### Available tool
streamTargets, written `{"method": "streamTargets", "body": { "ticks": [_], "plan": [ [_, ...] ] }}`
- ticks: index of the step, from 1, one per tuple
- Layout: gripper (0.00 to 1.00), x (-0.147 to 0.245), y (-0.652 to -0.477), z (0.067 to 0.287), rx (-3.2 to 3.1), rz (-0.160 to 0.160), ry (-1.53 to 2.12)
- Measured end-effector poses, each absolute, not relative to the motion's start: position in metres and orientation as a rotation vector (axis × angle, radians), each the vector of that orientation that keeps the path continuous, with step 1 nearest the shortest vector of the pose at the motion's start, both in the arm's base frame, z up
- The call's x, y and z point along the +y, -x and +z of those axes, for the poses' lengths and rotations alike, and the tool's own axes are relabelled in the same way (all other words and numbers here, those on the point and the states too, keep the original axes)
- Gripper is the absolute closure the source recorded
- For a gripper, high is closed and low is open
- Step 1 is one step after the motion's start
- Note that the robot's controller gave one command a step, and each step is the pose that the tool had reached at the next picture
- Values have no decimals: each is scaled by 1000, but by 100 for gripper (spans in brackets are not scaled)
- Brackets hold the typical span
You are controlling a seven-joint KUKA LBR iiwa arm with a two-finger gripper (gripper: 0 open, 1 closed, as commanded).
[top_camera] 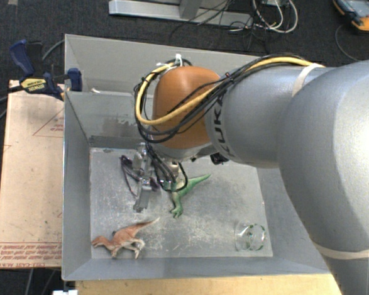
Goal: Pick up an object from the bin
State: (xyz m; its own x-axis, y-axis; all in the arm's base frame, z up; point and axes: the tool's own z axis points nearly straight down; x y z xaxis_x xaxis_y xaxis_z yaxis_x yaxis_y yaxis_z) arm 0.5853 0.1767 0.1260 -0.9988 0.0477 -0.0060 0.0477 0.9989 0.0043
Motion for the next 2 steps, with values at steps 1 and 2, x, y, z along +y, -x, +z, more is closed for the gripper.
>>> {"method": "streamTargets", "body": {
  "ticks": [1,2],
  "plan": [
    [100,161,-607,122,3137,6,37],
    [0,161,-607,122,3137,6,37]
  ]
}}
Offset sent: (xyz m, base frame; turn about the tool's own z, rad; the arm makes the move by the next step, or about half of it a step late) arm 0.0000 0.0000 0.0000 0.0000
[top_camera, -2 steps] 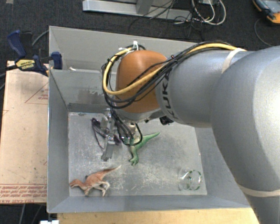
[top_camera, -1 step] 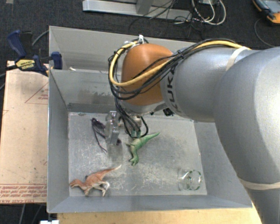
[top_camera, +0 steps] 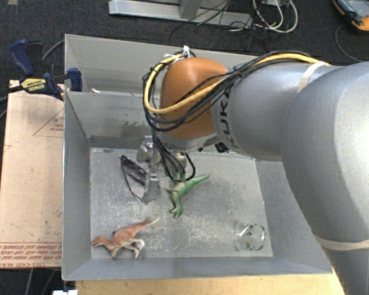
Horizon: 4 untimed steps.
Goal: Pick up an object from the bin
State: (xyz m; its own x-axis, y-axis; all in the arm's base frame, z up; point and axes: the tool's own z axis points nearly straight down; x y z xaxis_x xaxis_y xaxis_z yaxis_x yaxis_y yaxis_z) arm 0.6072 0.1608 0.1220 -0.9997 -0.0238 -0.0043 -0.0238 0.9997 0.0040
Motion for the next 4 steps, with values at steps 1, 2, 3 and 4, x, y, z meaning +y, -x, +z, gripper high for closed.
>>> {"method": "streamTargets", "body": {
  "ticks": [1,2,3,4],
  "plan": [
    [100,161,-607,122,3137,6,37],
    [0,161,-607,122,3137,7,37],
    [0,161,-607,122,3137,7,37],
    [100,143,-605,71,3135,10,-15]
  ]
}}
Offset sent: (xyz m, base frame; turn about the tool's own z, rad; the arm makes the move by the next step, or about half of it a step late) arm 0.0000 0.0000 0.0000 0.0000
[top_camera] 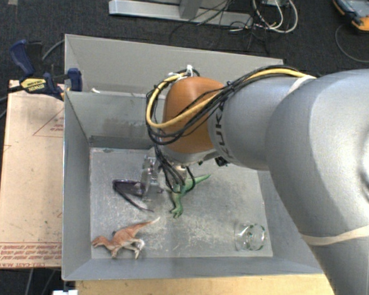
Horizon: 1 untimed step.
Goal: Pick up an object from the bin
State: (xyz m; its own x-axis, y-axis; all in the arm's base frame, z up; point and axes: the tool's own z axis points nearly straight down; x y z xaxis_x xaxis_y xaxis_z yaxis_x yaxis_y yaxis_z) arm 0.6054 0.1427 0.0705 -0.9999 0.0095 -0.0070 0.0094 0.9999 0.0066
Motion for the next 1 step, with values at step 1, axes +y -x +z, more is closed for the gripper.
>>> {"method": "streamTargets", "body": {
  "ticks": [1],
  "plan": [
    [100,143,-605,71,3135,10,-15]
  ]
}}
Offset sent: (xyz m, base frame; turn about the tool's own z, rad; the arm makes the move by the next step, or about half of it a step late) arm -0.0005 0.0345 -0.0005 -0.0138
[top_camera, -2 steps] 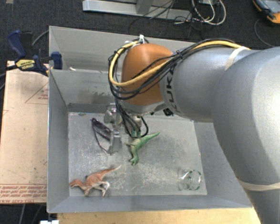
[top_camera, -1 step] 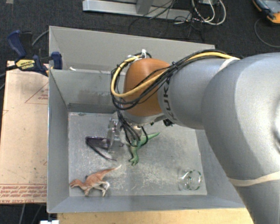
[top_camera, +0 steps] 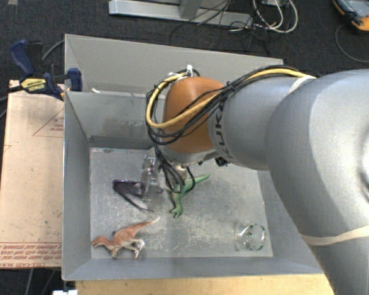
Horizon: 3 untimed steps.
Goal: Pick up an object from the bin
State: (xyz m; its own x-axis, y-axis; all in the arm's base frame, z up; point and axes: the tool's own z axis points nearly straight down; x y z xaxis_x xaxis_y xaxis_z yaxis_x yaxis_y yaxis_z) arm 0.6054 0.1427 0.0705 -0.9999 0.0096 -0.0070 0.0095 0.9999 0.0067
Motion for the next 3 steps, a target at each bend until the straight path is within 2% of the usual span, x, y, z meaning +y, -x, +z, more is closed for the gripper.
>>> {"method": "streamTargets", "body": {
  "ticks": [1,2,3],
  "plan": [
    [100,180,-605,70,3131,15,12],
    [0,181,-606,71,3130,13,61],
    [0,181,-606,71,3130,13,60]
  ]
}}
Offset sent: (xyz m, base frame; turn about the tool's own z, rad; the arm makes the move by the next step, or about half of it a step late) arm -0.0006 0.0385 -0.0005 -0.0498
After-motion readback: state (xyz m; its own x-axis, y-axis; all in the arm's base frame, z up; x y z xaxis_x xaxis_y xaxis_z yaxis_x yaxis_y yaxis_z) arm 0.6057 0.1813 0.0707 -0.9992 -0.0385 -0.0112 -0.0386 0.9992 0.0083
